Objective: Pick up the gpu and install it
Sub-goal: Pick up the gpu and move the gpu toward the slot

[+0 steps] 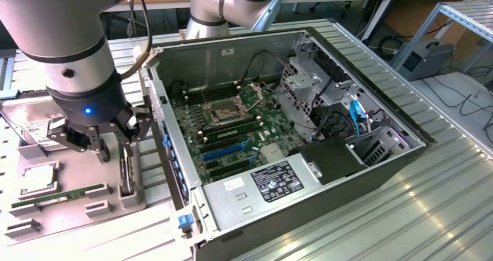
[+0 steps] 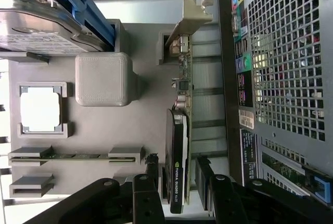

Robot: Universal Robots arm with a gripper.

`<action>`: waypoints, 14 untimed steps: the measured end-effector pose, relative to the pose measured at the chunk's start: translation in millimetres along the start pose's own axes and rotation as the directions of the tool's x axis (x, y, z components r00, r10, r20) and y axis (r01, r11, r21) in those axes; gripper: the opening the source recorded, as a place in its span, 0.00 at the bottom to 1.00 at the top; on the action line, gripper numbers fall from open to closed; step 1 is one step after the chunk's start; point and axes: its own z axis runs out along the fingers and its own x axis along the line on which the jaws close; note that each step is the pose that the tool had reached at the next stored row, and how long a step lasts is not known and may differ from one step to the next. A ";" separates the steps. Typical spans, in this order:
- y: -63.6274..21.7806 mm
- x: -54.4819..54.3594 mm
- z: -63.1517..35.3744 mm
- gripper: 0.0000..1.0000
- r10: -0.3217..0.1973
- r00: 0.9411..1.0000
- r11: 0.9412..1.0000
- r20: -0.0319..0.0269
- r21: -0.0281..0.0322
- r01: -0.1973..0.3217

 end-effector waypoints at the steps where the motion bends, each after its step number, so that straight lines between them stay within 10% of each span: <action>1: 0.0 0.0 0.8 0.42 0.000 1.000 1.000 0.000 0.000 0.000; 14: 8.7 0.8 11.5 0.42 0.000 1.000 1.000 0.000 0.002 0.000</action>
